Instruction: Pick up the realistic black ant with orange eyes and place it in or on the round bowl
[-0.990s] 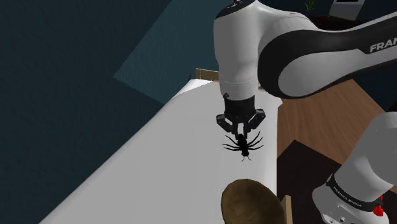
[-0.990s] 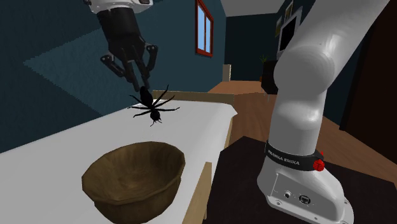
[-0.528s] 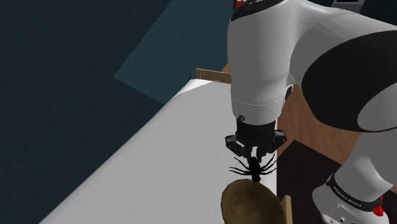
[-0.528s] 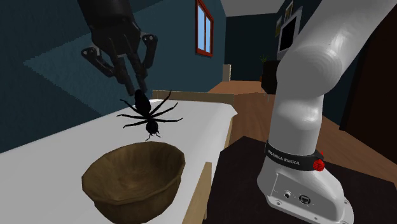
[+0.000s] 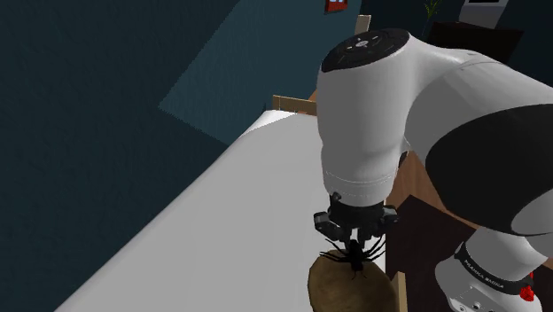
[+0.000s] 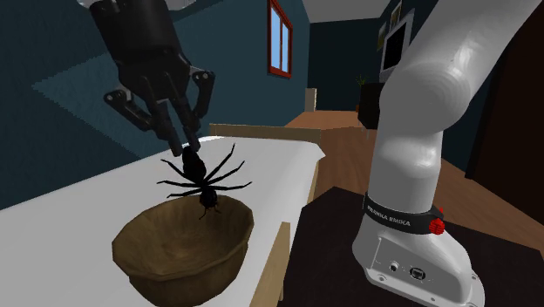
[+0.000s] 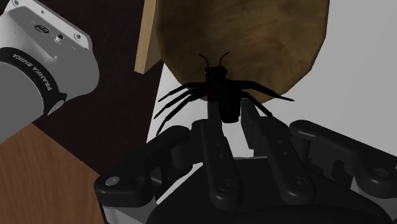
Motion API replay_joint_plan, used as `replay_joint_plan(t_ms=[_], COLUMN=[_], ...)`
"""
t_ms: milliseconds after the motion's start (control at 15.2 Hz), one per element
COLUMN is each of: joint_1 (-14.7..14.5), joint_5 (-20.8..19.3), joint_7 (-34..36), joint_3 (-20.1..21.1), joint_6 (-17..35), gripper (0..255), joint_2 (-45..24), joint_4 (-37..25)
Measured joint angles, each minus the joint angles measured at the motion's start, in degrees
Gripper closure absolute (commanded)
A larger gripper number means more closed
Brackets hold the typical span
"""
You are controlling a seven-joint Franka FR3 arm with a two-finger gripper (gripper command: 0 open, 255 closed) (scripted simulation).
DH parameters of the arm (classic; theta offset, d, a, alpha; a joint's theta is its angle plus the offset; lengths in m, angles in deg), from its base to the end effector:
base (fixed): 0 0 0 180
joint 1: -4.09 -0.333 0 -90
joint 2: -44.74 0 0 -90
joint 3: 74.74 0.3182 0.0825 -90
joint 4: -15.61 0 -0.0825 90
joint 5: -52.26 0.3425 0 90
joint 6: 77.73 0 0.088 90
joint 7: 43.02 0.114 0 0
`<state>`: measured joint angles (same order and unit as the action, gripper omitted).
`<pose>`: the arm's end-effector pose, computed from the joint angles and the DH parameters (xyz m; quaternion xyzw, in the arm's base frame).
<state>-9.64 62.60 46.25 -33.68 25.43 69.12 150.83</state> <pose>0.1944 0.3289 0.4440 0.9255 -0.3590 0.0125 0.1200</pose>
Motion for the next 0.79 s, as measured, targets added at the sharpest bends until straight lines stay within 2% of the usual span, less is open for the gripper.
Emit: replay_joint_plan(t_ms=[462,528,594,660,726,792], joint_1=[0.5,0.5,0.5,0.0,0.0,-0.1], joint_5=[-0.4,-0.4,-0.4,2.1,2.4,2.1], joint_7=[1.2,1.2,1.2,4.1,6.4,5.4], joint_3=[1.9,1.9,1.9,2.3,2.3,2.2], joint_6=[5.7,5.7,5.7,9.1,10.4,9.8], gripper=[255,0,0,0,0,0], joint_2=[-2.7,-2.7,-2.7,2.0,2.5,2.2], joint_4=[3.3,3.3,3.3,7.8,8.0,7.9])
